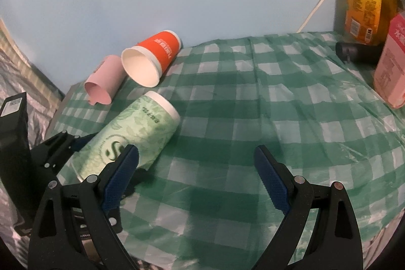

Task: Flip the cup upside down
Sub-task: 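Lift the green paper cup with the right gripper and rotate it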

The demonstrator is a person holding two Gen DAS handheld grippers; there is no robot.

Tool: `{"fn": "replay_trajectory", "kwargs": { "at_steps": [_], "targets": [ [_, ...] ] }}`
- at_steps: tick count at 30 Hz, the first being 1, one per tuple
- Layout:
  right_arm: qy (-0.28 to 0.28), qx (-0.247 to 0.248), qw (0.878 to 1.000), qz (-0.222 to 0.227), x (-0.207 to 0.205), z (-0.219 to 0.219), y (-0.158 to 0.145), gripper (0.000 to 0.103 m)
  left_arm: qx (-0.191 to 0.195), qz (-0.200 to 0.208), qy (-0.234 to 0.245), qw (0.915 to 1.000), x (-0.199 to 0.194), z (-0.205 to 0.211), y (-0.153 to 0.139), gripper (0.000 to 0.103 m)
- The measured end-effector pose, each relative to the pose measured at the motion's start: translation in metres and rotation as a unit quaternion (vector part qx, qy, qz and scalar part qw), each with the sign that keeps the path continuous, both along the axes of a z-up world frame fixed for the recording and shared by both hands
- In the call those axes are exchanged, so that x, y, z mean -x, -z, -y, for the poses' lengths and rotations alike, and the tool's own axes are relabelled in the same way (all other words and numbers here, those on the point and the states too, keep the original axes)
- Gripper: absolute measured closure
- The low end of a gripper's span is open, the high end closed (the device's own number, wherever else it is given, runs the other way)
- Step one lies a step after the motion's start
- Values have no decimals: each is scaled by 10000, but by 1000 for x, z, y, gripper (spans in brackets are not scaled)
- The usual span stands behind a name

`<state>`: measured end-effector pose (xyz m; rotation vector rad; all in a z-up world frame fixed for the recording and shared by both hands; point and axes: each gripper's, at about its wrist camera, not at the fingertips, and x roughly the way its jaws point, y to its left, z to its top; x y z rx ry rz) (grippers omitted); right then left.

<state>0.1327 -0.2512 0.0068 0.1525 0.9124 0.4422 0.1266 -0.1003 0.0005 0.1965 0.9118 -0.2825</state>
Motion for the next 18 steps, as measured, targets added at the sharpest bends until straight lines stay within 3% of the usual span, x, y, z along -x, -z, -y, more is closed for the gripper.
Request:
{"fn": "replay_trajectory", "kwargs": {
  "at_steps": [7, 12, 18],
  "targets": [
    [-118, -337, 9991, -214, -8, -9, -11, 12, 601, 25, -252, 9979, 2, -31, -34, 13],
    [-184, -516, 9962, -677, -23, -23, -4, 12, 758, 134, -579, 9954, 0, -62, -49, 12],
    [-211, -735, 9900, -1186, -36, -43, 9, 12, 701, 186, -1045, 9919, -8, -96, -40, 11]
  ]
}}
